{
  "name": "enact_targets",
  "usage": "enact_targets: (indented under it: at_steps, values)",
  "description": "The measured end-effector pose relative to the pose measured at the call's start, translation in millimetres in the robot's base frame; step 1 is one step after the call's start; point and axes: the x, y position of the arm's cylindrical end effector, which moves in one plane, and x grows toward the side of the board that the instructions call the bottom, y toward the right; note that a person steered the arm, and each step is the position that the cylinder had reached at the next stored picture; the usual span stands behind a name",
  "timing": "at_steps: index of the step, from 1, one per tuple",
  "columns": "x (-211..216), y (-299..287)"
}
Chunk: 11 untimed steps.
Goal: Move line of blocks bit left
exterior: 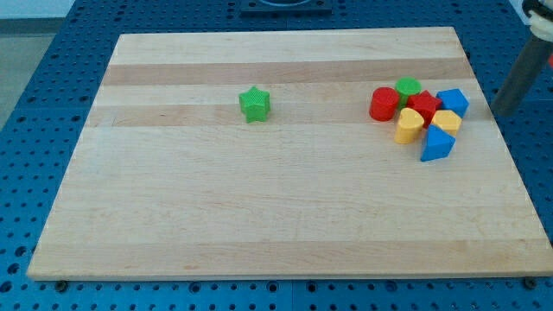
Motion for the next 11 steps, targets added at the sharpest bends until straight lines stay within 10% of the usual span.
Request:
enact_targets:
  at_steps: [11]
  values:
    - [24.8, -178.1]
